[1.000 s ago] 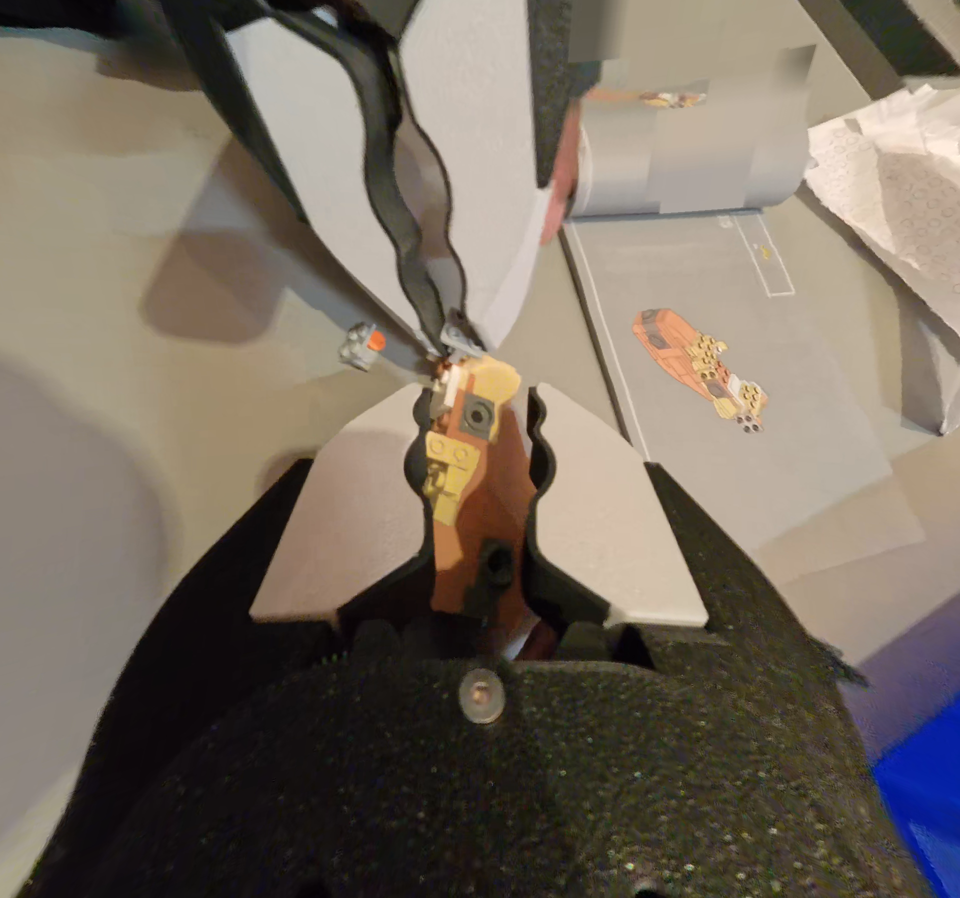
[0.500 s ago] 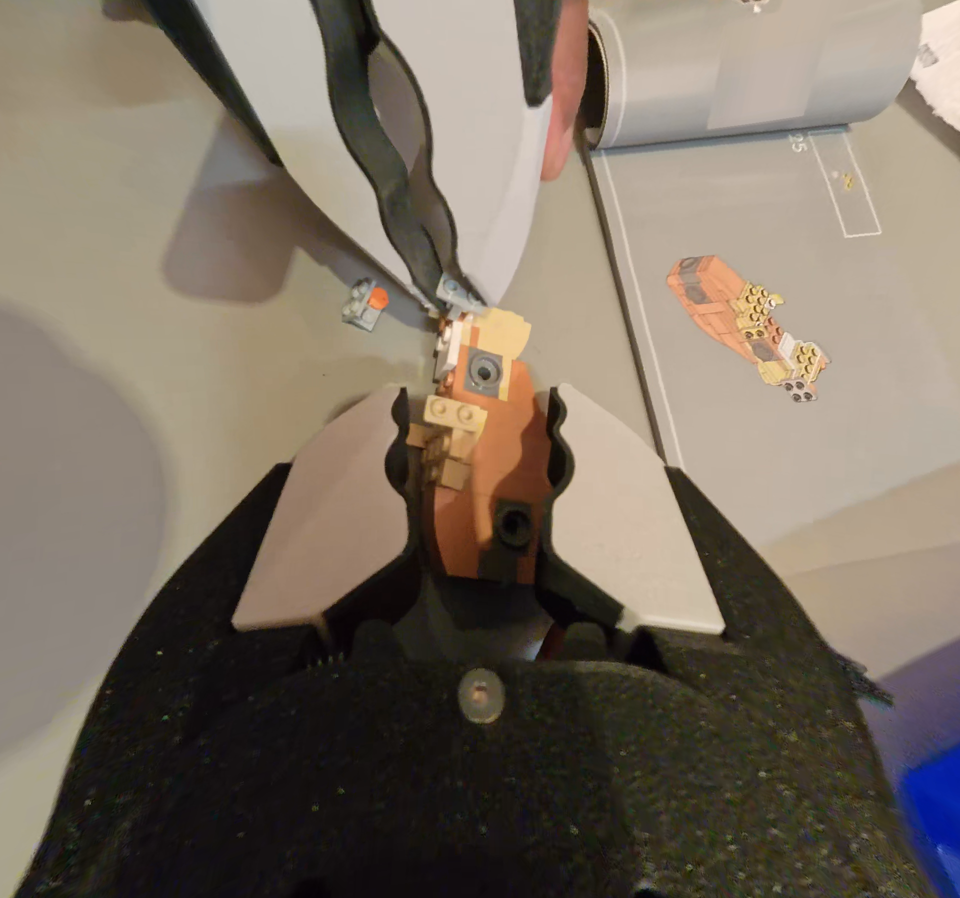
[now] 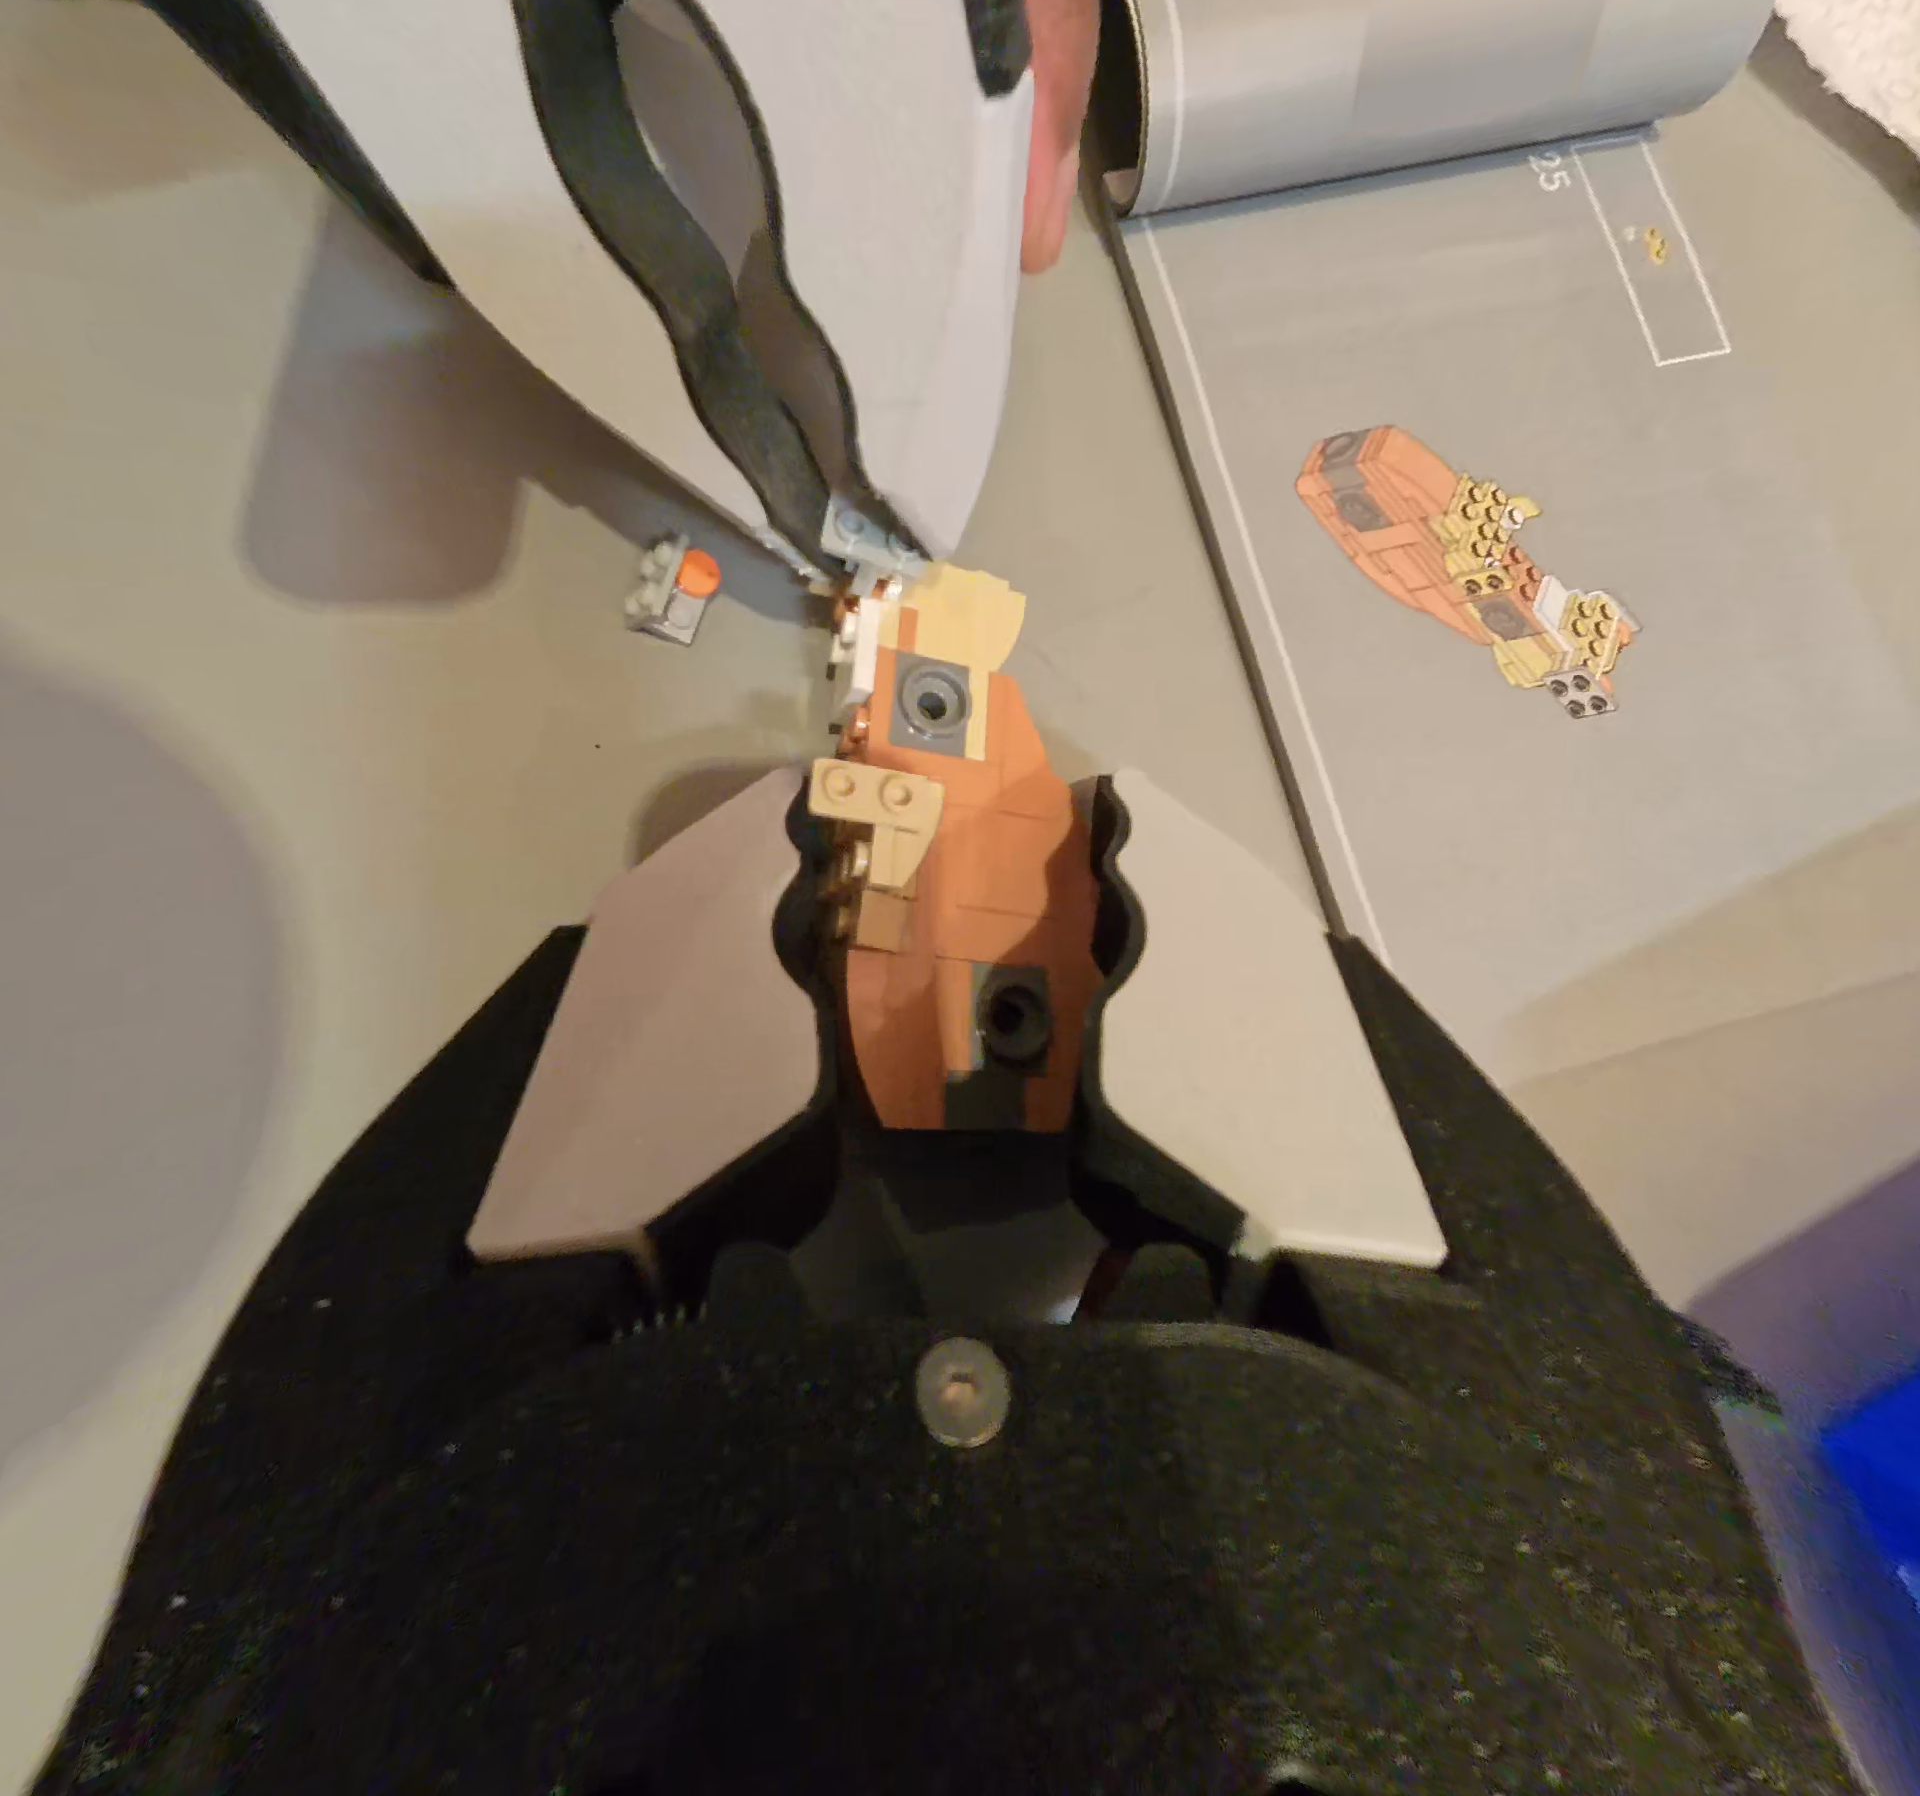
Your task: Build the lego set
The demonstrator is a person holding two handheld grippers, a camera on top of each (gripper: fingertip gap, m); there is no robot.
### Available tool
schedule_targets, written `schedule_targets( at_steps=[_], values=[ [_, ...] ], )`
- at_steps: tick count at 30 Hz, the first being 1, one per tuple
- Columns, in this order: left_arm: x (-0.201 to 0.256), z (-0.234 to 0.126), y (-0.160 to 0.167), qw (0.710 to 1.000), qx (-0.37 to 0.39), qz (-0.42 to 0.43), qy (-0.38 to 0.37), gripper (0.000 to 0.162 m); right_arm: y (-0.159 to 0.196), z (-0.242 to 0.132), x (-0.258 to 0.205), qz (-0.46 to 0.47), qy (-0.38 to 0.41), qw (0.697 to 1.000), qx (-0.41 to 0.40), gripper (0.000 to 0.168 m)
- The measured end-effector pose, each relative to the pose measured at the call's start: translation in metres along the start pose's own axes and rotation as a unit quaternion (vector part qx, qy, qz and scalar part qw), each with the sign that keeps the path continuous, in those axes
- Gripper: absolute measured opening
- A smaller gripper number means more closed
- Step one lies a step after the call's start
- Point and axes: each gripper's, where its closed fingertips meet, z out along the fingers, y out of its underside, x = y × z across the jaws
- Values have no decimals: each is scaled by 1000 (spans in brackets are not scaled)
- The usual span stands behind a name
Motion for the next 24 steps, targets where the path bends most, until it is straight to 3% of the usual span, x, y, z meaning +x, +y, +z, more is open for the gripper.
schedule_targets(
  at_steps=[24],
  values=[
    [3, -2, 4, 1000, -22, -5, 10, 13, -9, 2, -9, -77, 6, 996, 34, 41]
  ],
)
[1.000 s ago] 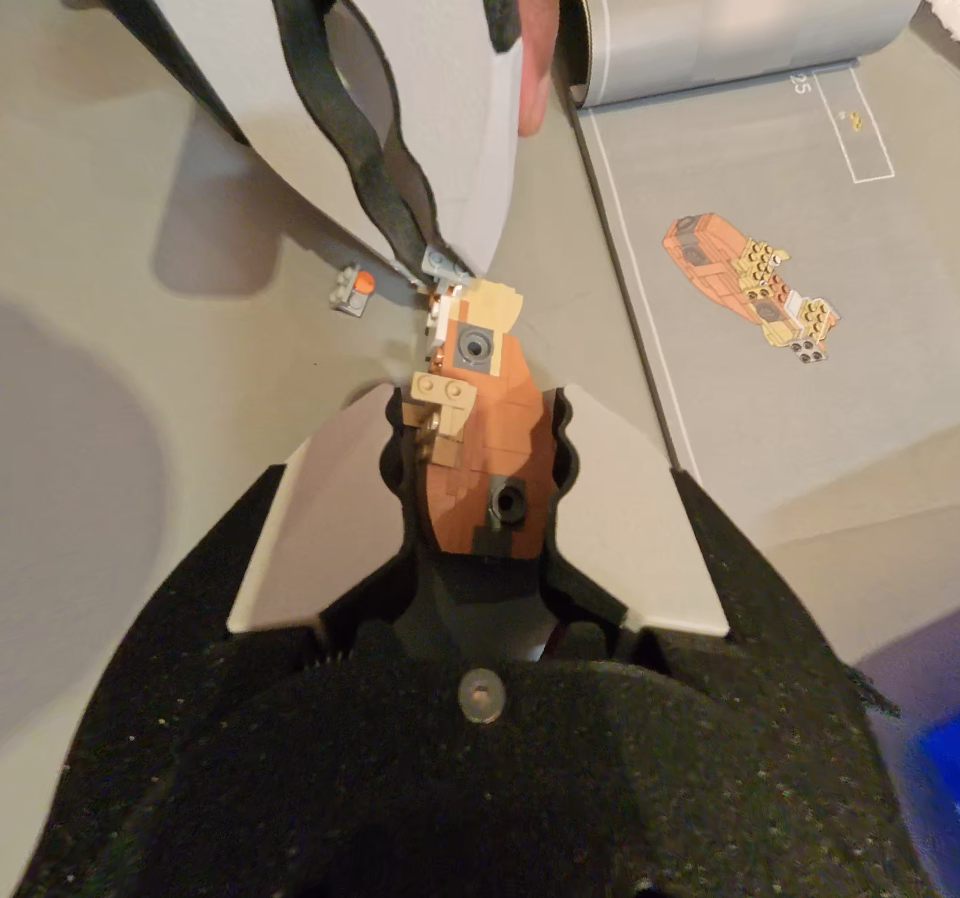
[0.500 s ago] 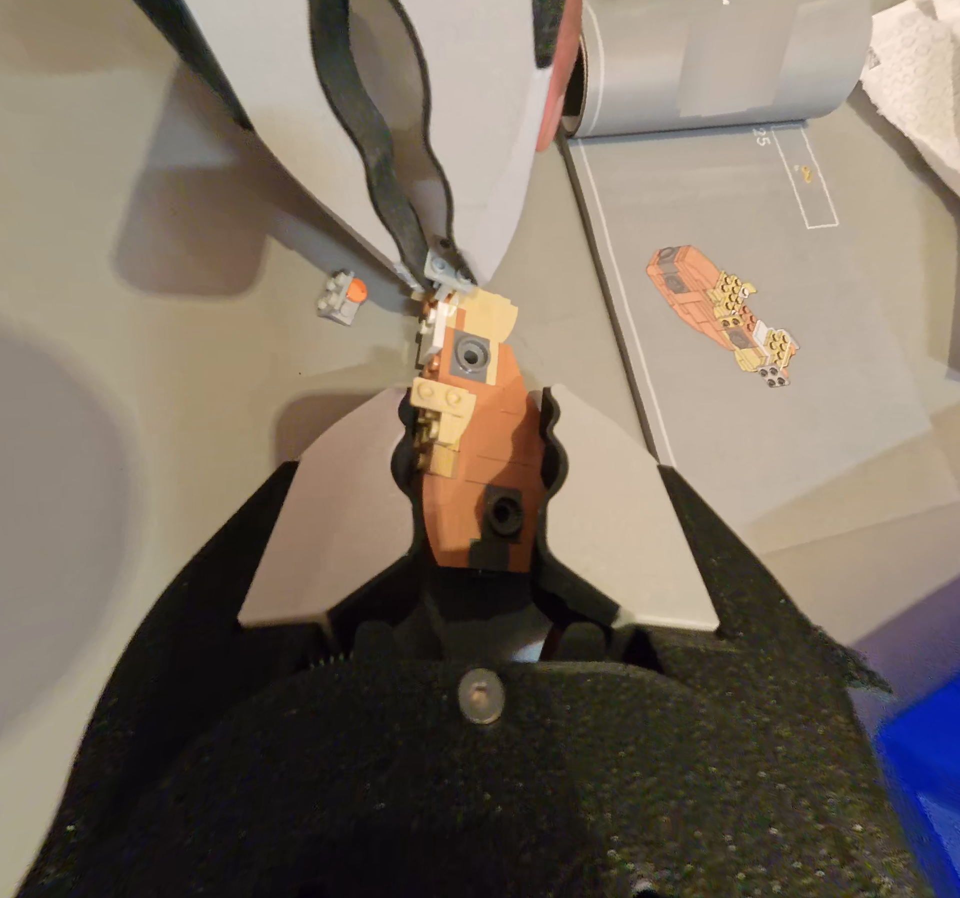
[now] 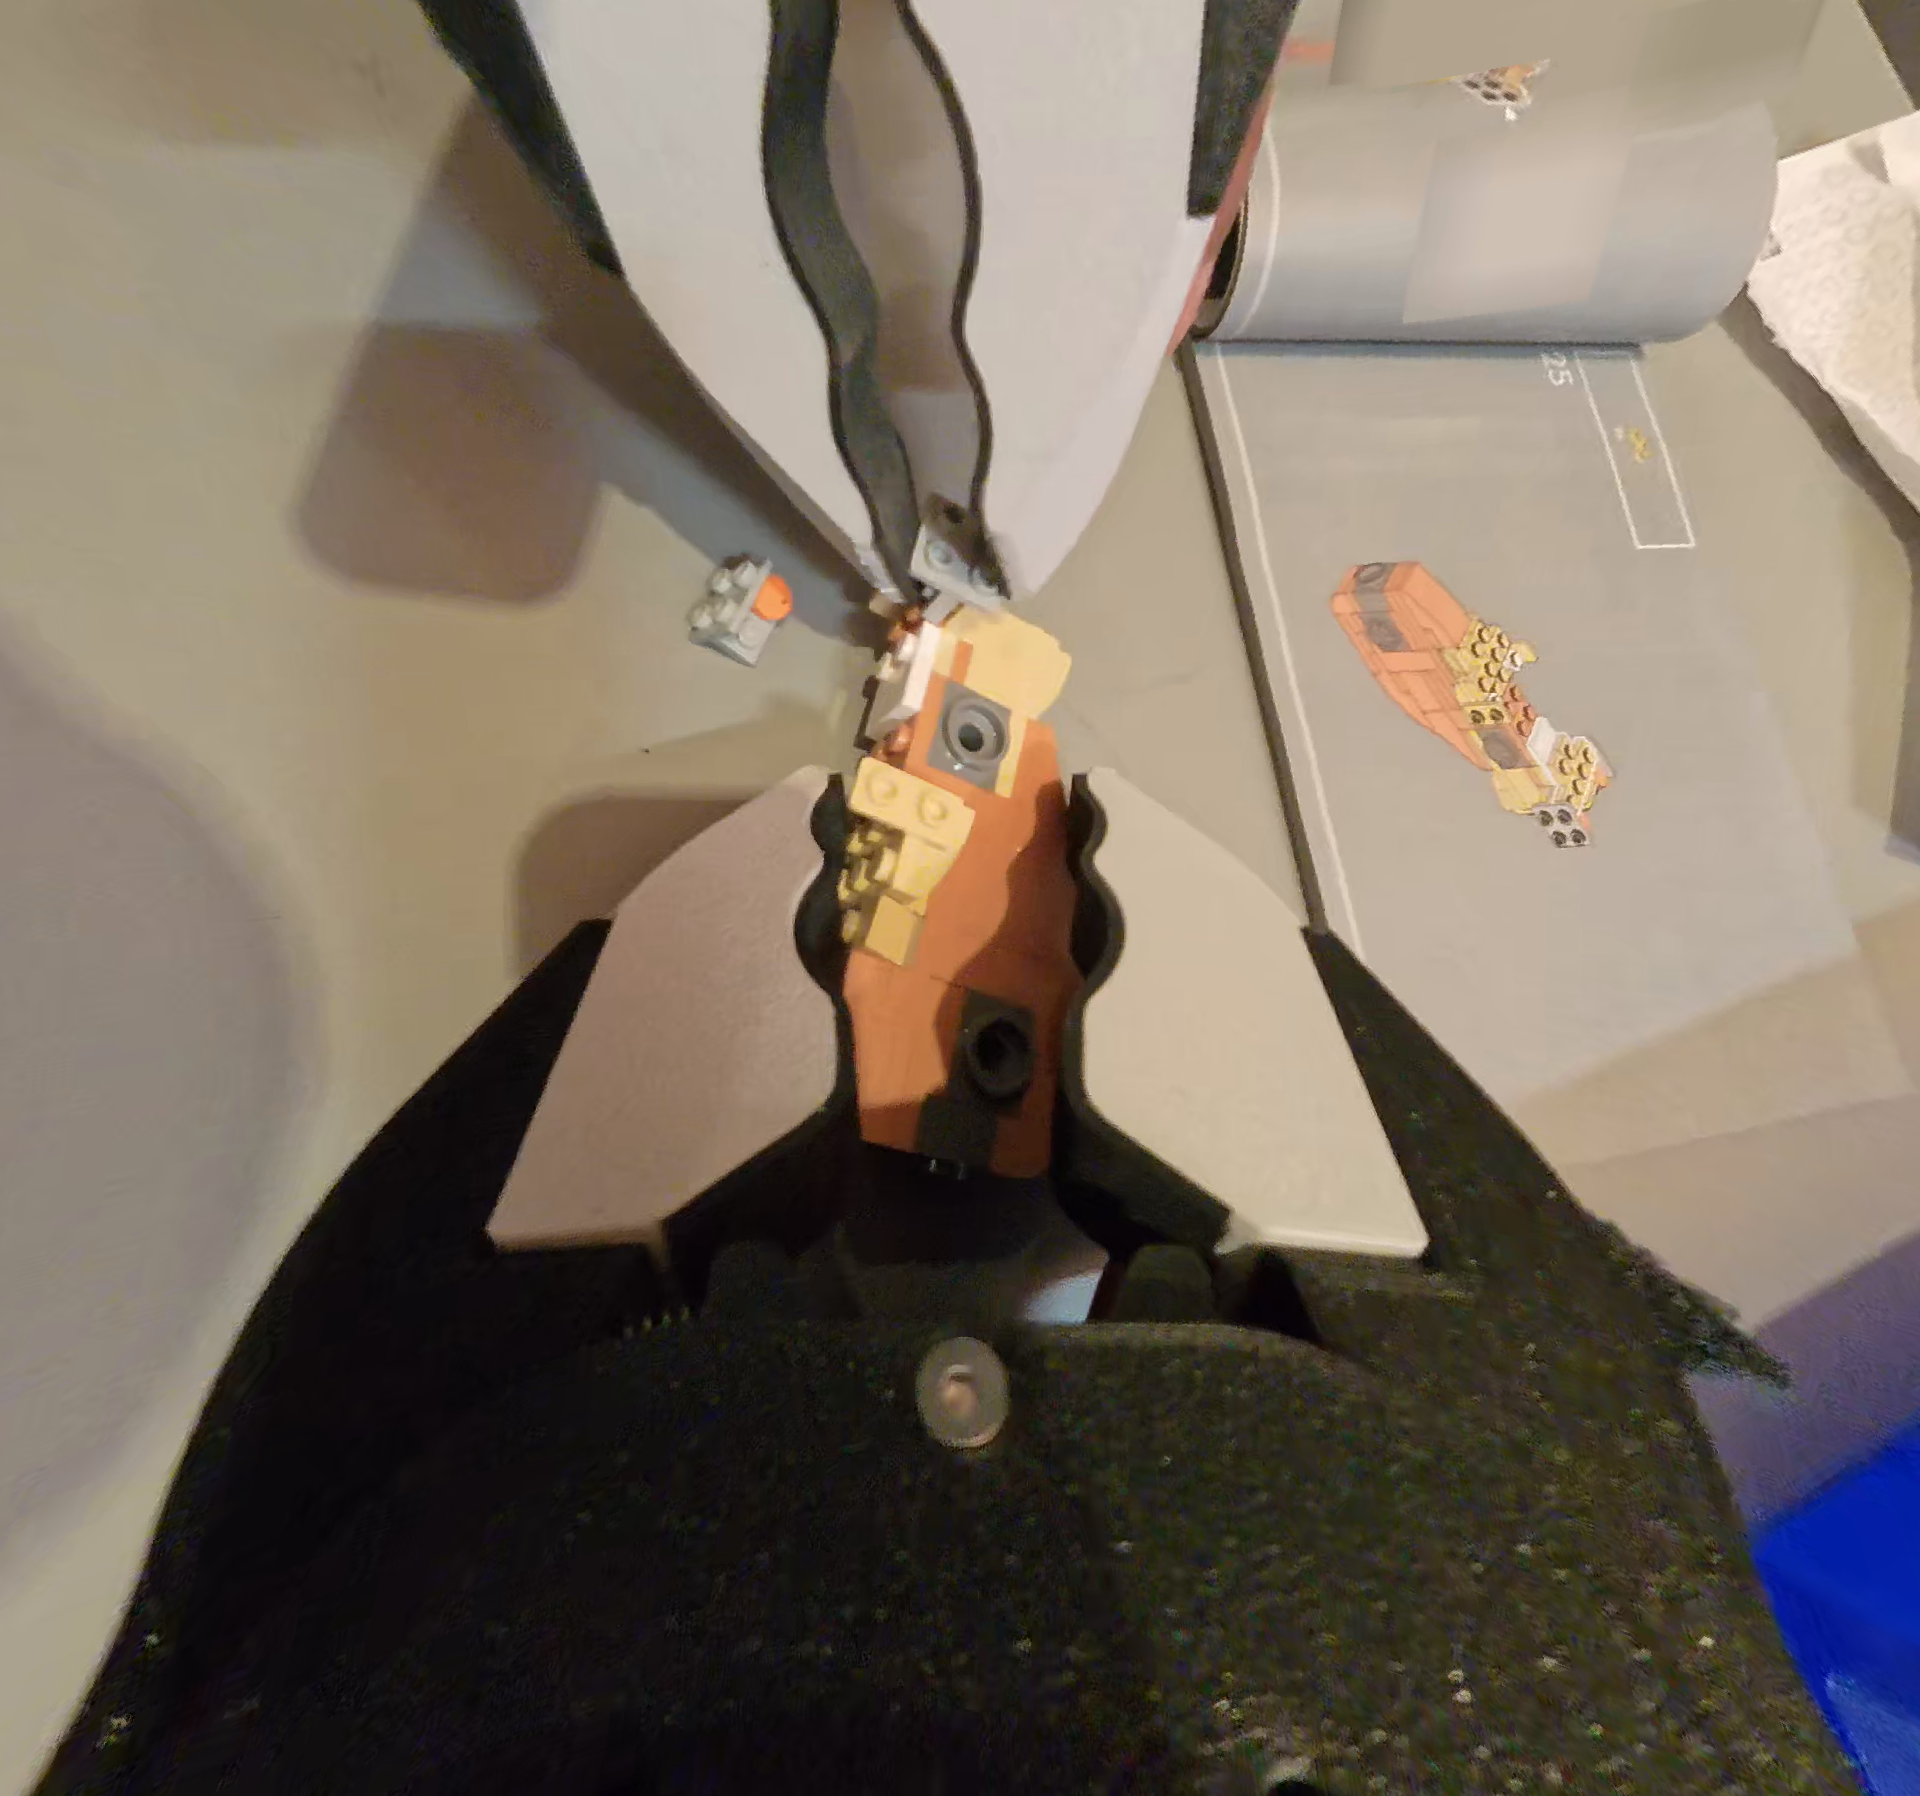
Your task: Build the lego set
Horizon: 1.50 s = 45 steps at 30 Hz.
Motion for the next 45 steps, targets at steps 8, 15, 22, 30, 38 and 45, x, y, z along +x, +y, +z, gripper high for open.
schedule_targets(
  at_steps=[8, 15, 22, 30, 38, 45],
  values=[
    [1, 0, 0, 1000, 14, -9, 17, 13, -2, 0, -2, -14, -6, 1000, 7, 40],
    [2, 1, 0, 999, 23, -7, 25, 13, -3, 0, -4, -20, -9, 1000, 11, 40],
    [0, 2, -1, 999, 43, -3, 17, 13, -2, 0, -3, -14, -10, 1000, 10, 40],
    [-2, 4, -2, 999, 43, 0, 0, 13, -1, -1, -2, -6, -5, 1000, 8, 40],
    [-2, 3, -2, 999, 42, -3, -4, 13, 0, -1, -2, -4, -5, 1000, 8, 40],
    [-2, 4, -2, 999, 51, -12, -1, 14, -1, -1, -1, -3, -5, 1000, 8, 40]
  ],
)
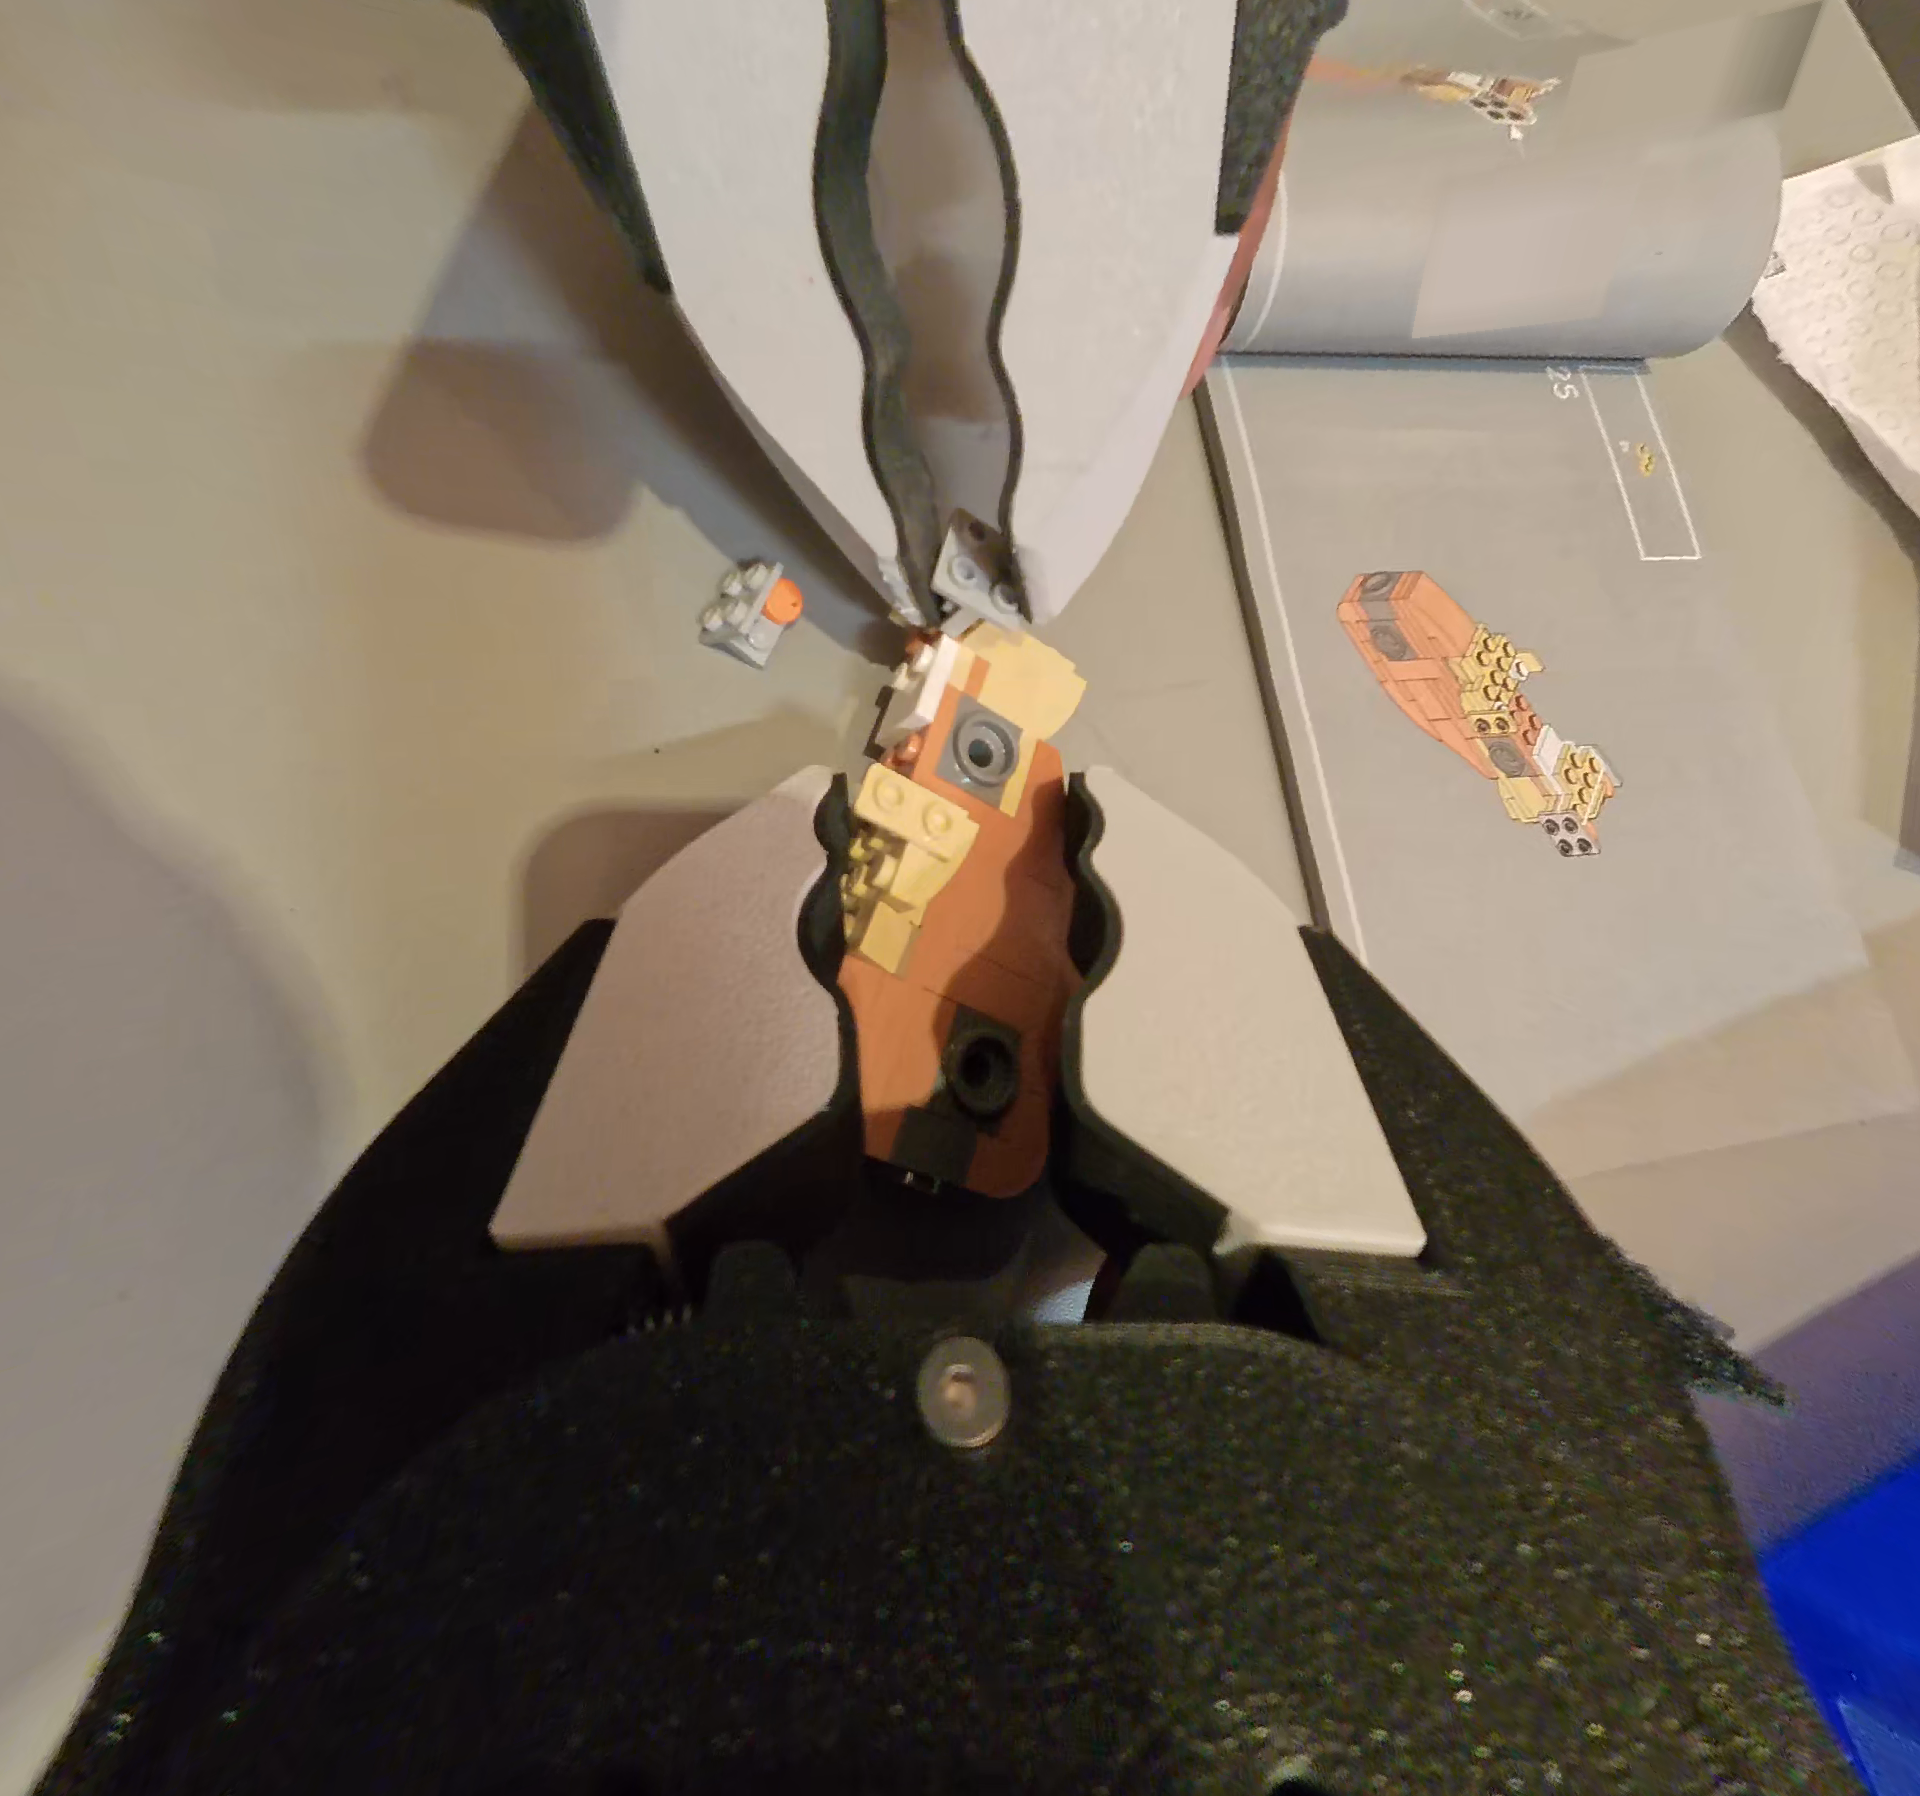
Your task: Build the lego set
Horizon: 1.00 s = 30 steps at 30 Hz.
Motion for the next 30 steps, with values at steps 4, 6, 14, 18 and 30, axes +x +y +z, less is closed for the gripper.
schedule_targets(
  at_steps=[4, 6, 14, 18, 30],
  values=[
    [0, 0, 0, 1000, 6, -4, 4, 13, 0, 0, 0, -1, -1, 1000, 0, 40],
    [0, 0, 0, 1000, 8, -5, 5, 14, 0, 0, -1, -2, -2, 1000, 1, 40],
    [1, 0, 0, 1000, 18, -14, 18, 14, -1, 0, -2, -8, -6, 1000, 2, 40],
    [1, 0, 0, 999, 24, -20, 23, 13, -1, 0, -2, -8, -6, 1000, 3, 40],
    [-1, 1, -1, 998, 47, -33, 27, 13, -1, 0, -1, -5, -3, 1000, 3, 39]
  ],
)
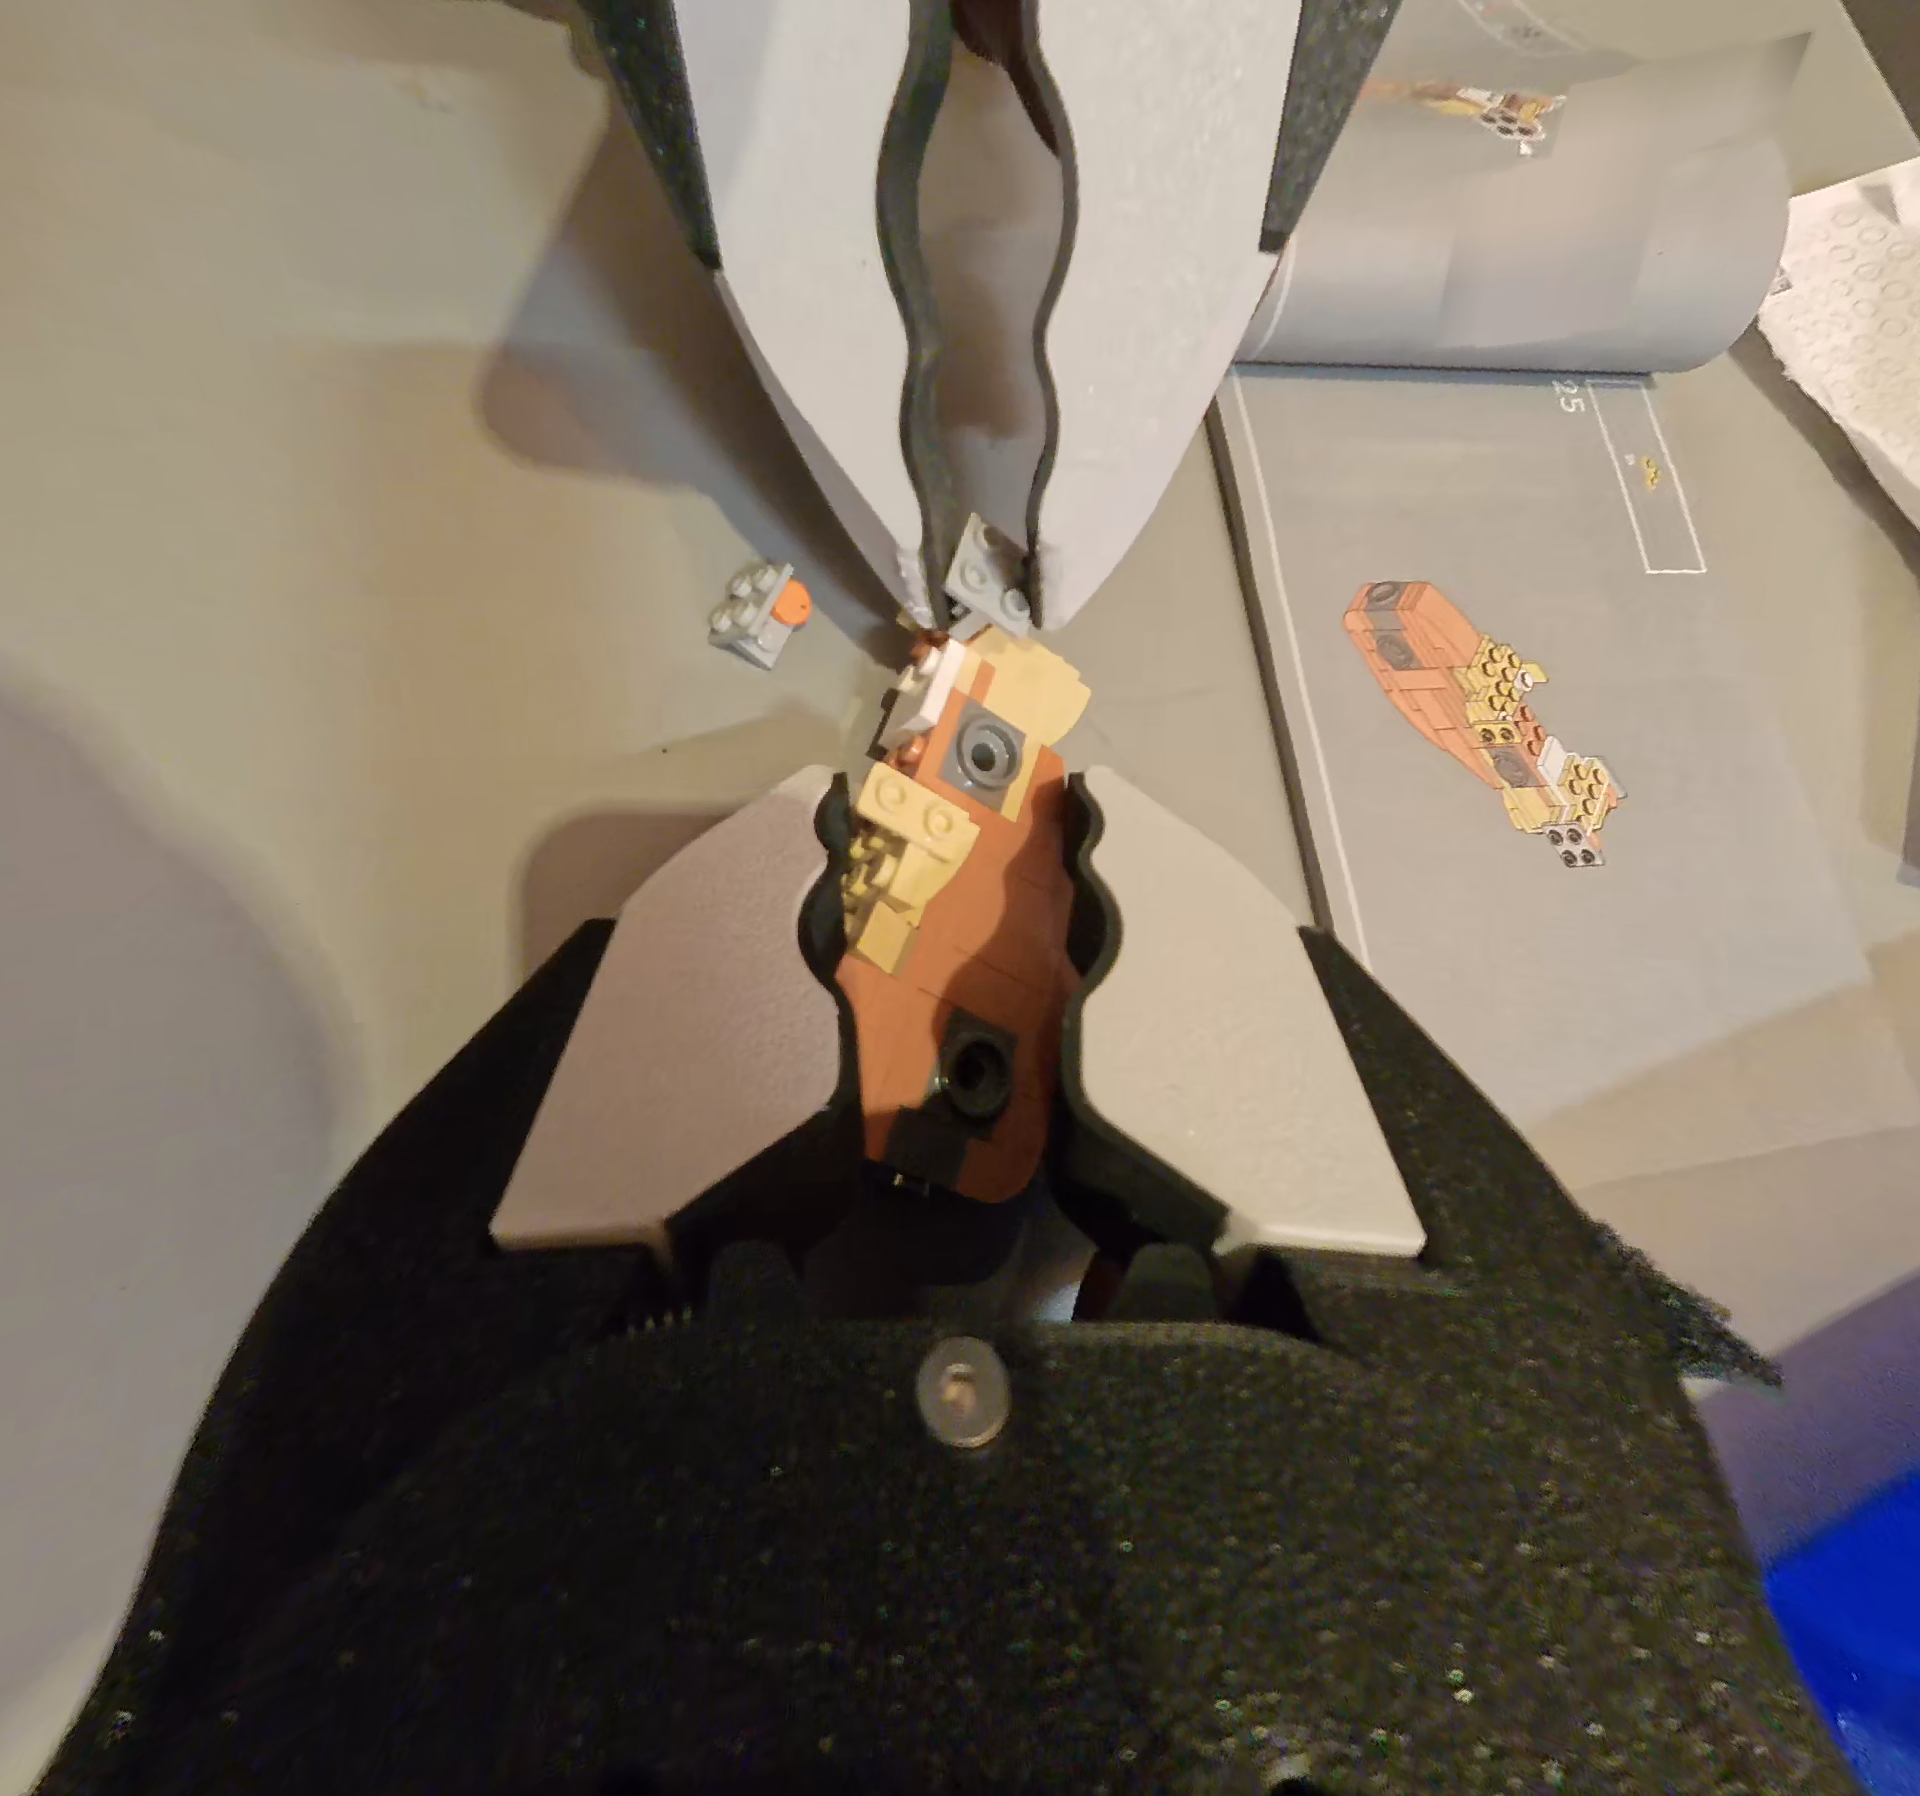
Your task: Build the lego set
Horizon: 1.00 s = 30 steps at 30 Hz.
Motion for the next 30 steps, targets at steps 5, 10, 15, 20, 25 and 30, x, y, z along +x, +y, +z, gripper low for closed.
schedule_targets(
  at_steps=[5, 10, 15, 20, 25, 30],
  values=[
    [0, 0, 0, 1000, 9, 10, -2, 13, 0, 0, 0, -1, -1, 1000, 1, 39],
    [0, 0, -1, 998, 44, 44, -7, 13, 0, 0, 0, -2, -1, 1000, 1, 39],
    [0, 0, -1, 999, 41, 19, 3, 13, 0, 0, 0, -2, 1, 1000, 1, 39],
    [0, 0, -1, 997, 62, -25, 23, 13, 0, 0, 0, -1, 1, 1000, 1, 39],
    [0, 0, -1, 999, 47, -7, 14, 13, 0, 0, 0, 0, 3, 1000, 0, 39],
    [-1, 0, 0, 1000, 10, 3, 3, 13, 0, 0, 0, -1, 3, 1000, 0, 39]
  ],
)
